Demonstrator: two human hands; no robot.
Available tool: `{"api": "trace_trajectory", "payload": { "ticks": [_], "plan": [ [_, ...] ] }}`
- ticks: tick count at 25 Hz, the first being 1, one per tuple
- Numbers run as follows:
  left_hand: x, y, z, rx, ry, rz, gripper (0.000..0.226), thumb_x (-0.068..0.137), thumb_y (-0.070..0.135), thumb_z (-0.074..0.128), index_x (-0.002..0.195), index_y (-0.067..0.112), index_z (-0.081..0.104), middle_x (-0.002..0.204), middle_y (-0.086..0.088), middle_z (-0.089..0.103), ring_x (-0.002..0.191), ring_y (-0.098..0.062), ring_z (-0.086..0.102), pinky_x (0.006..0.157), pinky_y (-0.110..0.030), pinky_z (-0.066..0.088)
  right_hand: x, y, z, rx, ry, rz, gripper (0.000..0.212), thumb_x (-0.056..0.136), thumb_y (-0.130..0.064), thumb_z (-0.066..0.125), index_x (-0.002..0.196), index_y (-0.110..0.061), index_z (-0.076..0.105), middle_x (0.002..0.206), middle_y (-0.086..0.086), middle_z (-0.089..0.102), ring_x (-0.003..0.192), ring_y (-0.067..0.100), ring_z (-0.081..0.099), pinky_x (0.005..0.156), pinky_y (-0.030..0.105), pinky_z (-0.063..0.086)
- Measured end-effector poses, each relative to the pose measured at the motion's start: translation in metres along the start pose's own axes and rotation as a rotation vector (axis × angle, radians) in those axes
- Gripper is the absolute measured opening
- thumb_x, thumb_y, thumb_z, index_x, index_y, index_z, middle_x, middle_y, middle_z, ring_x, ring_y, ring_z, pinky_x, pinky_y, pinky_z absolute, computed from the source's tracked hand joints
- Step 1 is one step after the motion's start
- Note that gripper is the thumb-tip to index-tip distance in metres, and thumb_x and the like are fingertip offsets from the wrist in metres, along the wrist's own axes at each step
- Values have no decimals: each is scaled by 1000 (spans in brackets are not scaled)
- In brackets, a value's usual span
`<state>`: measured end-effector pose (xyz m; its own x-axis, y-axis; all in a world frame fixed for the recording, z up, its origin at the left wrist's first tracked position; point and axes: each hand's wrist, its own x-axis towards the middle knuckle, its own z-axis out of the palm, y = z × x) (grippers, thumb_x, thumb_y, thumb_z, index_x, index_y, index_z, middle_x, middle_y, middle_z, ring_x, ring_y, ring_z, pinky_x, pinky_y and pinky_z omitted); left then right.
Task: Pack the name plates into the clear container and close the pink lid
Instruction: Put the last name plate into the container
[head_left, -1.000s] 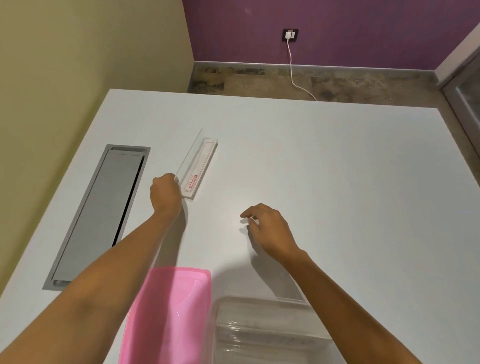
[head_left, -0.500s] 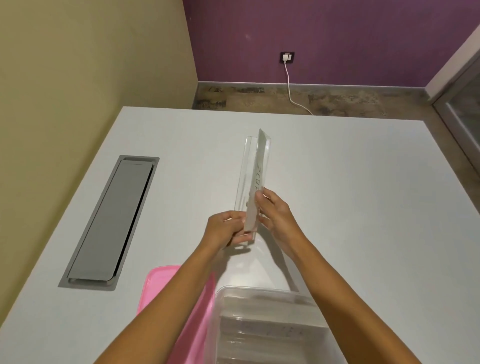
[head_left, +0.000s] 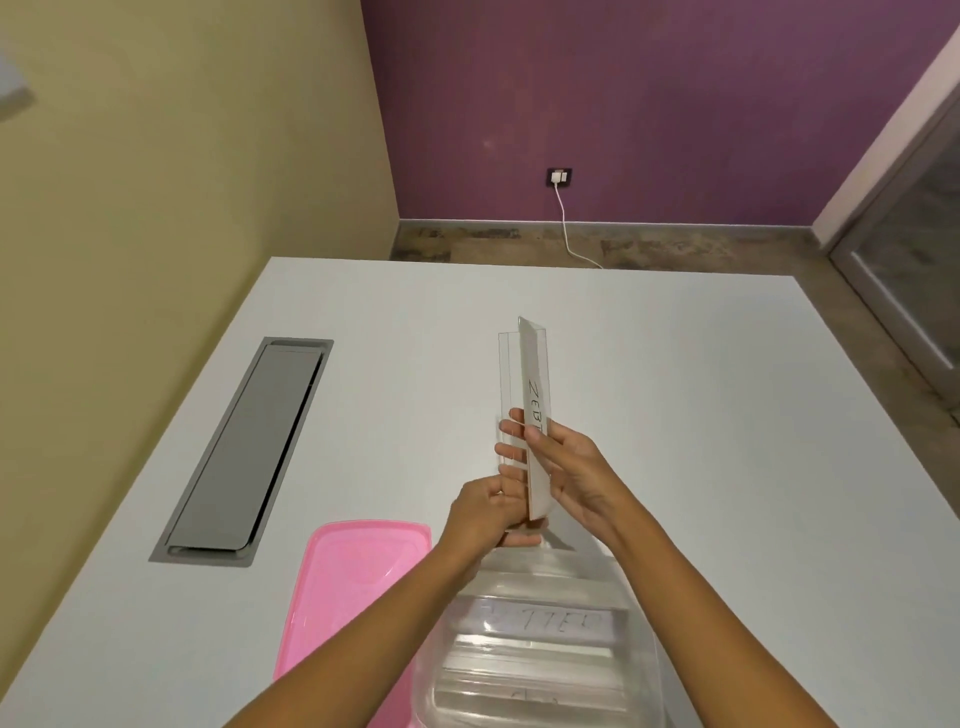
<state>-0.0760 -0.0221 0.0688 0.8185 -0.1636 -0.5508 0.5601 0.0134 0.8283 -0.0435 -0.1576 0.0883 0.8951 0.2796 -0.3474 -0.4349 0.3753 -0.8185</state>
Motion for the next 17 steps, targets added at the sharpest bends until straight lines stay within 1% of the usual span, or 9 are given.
{"api": "trace_trajectory", "payload": {
  "ticks": [3,6,7,8,10,11,14,16,17],
  "plan": [
    [-11,-10,7,75,-2,25,11,83,7,64,93,7,68,89,-13,73,76,-21,73,63,-29,59,-16,3,-1,-24,-20,-7,50,74,-22,73,120,-6,61,121,13,65,102,27,63,92,43,54],
    [-24,-16,8,352,54,129,17,85,8,59,100,9,67,84,-3,67,68,-11,65,58,-19,54,-35,5,-4,-104,5,-33,43,70,-18,80,110,-12,67,110,8,69,99,23,65,93,38,52],
    [-27,-19,4,471,112,194,18,86,9,60,103,13,66,87,0,65,71,-9,61,61,-16,51,-42,6,-6,-153,21,-52,41,69,-17,80,107,-13,68,107,7,71,101,24,66,94,36,51],
    [-30,-23,-2,586,190,268,21,85,11,62,106,17,65,93,2,64,79,-9,59,69,-15,48,-50,6,-8,-204,36,-72,41,68,-16,81,107,-13,68,107,7,71,104,26,66,96,36,50],
    [-34,-34,-20,705,349,358,27,84,14,65,109,24,63,106,0,62,98,-16,56,87,-29,46,-66,7,-12,-319,76,-95,48,65,-18,84,110,-16,67,110,7,71,106,26,65,95,37,50],
    [-37,-40,-30,698,407,360,29,84,15,65,110,25,62,111,-2,60,104,-20,55,91,-34,44,-74,8,-14,-407,104,-92,53,63,-19,85,113,-19,65,111,5,70,105,24,65,92,36,52],
    [-52,-58,-55,573,475,281,31,86,12,62,116,21,59,119,-5,58,111,-24,53,93,-31,40,-98,19,-18,-818,158,-99,63,61,-25,87,117,-32,61,109,-11,66,97,9,62,82,25,53],
    [-60,-70,-65,490,464,209,36,87,14,61,122,21,56,121,-3,58,111,-25,54,94,-34,43,-110,33,-20,-1012,92,-129,65,58,-26,88,116,-35,60,109,-16,61,96,1,58,80,15,47],
    [-63,-77,-69,433,443,173,37,88,16,61,124,23,55,121,-3,58,110,-25,56,92,-36,47,-115,41,-20,-1088,41,-137,66,57,-28,87,117,-36,59,110,-17,59,96,1,55,80,14,45]
  ]
}}
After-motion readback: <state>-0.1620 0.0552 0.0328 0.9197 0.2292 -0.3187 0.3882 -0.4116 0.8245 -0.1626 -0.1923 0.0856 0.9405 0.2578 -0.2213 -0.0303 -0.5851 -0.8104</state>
